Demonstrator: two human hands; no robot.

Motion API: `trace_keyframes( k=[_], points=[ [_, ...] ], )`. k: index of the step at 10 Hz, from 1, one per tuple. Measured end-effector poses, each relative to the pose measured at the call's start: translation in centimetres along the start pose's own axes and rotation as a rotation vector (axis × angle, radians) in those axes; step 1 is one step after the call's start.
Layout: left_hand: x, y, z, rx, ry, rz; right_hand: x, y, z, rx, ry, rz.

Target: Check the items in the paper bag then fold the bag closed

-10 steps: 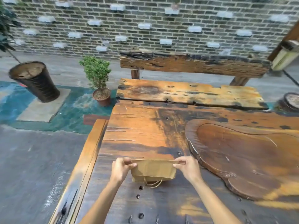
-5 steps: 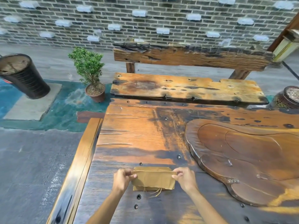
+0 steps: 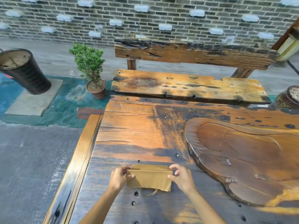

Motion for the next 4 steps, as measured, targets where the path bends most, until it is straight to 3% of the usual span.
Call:
trace_keyframes(
  k=[2, 4],
  points=[
    [-2.6, -2.0, 0.3, 0.035, -0.036, -0.076, -2.0, 0.4, 0.7, 0.024, -0.010, 0.061],
    [-5.3, -2.9, 0.4, 0.296, -0.188, -0.250, -4.3, 1.5, 1.6, -0.181, -0.145, 0.233]
  ],
)
Point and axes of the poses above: each hand's wrist, its own x-axis towards the middle knuckle, its own z-axis out of the back of the hand, y = z × x, the point moved 5 cm from there along x, towards the middle knuckle, and after that the axes turned 9 degrees about y, right-handed, at the moved point
